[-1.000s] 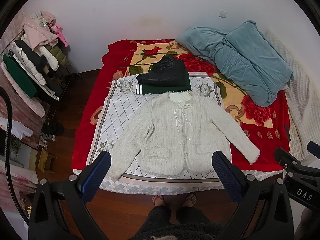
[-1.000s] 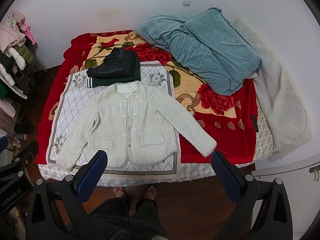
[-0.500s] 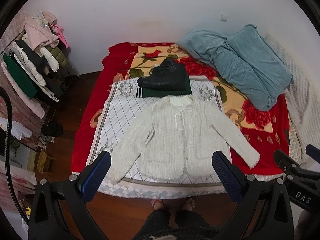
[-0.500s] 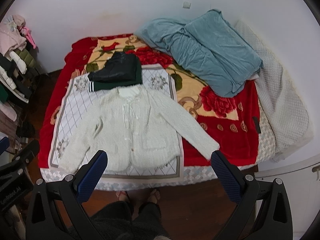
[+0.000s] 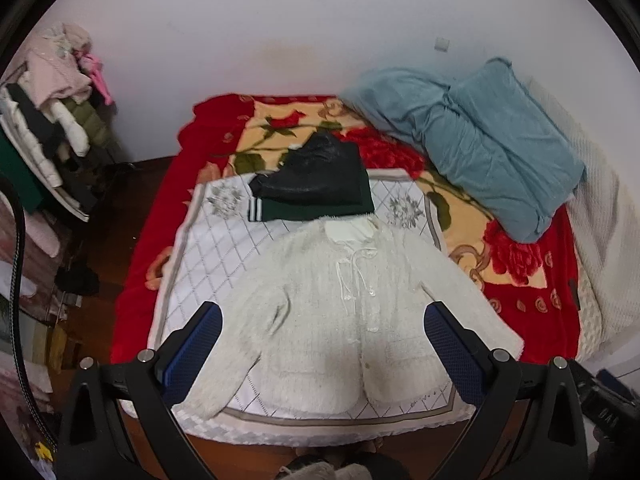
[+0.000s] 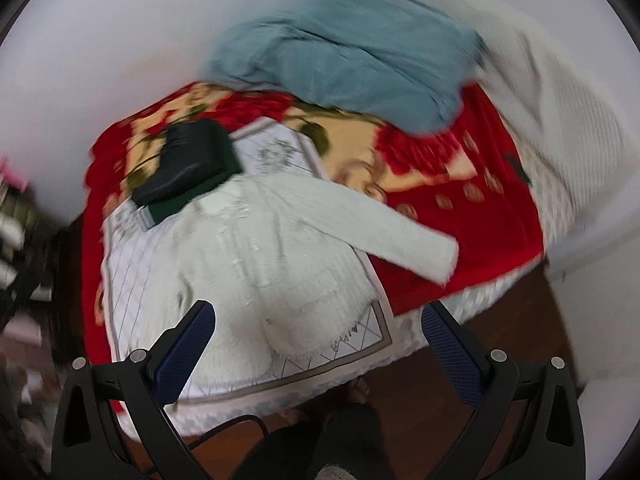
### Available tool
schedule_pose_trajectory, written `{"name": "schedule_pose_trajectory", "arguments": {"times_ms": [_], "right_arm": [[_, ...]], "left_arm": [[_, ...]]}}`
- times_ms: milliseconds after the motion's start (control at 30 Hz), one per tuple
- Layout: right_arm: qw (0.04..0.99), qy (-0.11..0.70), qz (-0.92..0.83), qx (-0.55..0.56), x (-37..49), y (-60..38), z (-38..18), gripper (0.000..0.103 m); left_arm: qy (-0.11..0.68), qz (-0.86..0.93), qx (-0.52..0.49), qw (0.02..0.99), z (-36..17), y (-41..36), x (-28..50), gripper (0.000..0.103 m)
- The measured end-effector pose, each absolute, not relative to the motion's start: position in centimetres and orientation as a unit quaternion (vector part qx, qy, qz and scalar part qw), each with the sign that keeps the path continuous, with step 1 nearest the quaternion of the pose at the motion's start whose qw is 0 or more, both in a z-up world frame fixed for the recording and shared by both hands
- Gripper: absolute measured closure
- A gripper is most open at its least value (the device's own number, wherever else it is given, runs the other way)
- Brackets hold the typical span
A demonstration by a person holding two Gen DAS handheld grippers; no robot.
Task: Fold large clothes
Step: 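Move both tools down toward the cardigan's sleeves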
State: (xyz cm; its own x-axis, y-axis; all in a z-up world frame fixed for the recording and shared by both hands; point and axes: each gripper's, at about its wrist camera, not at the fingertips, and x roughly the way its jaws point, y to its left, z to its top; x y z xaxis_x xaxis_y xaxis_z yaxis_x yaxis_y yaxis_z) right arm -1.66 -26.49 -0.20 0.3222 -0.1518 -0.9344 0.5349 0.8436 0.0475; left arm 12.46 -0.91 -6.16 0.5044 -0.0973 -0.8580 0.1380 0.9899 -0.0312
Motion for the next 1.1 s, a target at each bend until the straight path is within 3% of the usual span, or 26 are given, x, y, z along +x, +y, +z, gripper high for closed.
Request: {"name": "schedule_pose_trajectory", "arguments": {"times_ms": [233,400,667,767,933,1000,1100], "right_arm": [[0.712,0.54,-0.3,0.333,-3.9,-38.9,-14.4,0.001],[0.651,0.518,-0.326,0.448,-5.2,-48.5,-27.4,0.024],[0.552,0.47,-0.335,0.602,-5.3,-58.1,-46.9,0.029],[0.509,0.459,-0.322,0.653,-5.3,-59.3,-53.1,0.044],[0.529,0.367,-0.352,0.68,-5.7,-60.1,-53.7,0.065],[0.554,0.322,-0.352,0.682,-5.6,-59.9,-52.8,0.08],[0.559,0.319,-0.363,0.674,-4.4,-60.3,-54.2,0.079]], "left_arm": [[0.534,-0.056,0.043,0.843,-16.3,-5.1,17.5,0.0],[0.563,-0.01,0.073,0.823,-24.5,-8.4,20.2,0.0],[0.606,0.038,0.101,0.788,-36.7,-13.2,23.9,0.0],[0.619,0.038,0.117,0.776,-40.5,-15.1,24.8,0.0],[0.632,0.014,0.135,0.763,-44.6,-18.4,25.8,0.0],[0.635,0.003,0.126,0.762,-45.5,-19.4,26.0,0.0],[0.641,-0.003,0.119,0.758,-46.8,-20.8,26.5,0.0]]}}
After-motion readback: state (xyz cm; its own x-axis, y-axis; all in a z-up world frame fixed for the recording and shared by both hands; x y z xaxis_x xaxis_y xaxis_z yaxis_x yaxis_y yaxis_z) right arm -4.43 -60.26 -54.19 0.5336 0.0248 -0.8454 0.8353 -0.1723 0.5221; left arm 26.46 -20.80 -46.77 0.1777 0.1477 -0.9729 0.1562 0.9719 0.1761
